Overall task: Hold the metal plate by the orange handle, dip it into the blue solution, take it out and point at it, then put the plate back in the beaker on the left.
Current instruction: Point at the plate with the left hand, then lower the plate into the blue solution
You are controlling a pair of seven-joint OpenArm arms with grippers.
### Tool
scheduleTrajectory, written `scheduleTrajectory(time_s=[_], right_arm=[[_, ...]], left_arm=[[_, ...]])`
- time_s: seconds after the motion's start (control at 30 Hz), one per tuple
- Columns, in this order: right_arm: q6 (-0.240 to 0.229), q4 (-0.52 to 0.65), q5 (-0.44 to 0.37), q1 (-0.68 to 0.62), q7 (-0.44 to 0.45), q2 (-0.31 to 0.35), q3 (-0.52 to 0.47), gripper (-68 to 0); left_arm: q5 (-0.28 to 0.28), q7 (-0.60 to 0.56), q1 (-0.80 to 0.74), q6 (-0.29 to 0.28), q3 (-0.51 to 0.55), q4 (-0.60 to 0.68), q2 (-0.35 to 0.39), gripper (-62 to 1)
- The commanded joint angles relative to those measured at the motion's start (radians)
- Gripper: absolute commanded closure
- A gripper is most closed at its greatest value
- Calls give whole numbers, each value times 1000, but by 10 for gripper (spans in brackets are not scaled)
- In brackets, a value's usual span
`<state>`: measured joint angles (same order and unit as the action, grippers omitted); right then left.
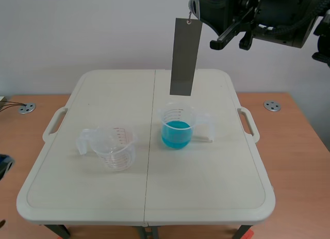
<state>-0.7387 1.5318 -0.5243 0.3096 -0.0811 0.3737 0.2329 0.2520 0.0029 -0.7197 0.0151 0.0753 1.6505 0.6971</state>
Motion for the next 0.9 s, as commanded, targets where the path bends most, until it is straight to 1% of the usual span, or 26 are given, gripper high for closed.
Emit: scheduleTrajectory(time_s=[0.0,0.2,0.4,0.67,0.87], right_arm=[[-7,-1,-14,19,8,-2,-9,-13],[-7,-29,-14,19,8,-3,-9,-13],[-7,-79,12,19,8,-28,-9,-13],[-7,-145,28,19,9,-61,-4,-13],[-7,-163,91,19,26,-90,4,-13]], left_arm=[[2,-14,-39,2,-3,0,5,-12],[2,-14,-200,2,-3,0,4,-12],[2,-19,-296,1,-3,0,-1,-12],[2,-7,-326,0,-3,-22,-2,-12],[2,-6,-325,-2,-3,-29,-2,-12]])
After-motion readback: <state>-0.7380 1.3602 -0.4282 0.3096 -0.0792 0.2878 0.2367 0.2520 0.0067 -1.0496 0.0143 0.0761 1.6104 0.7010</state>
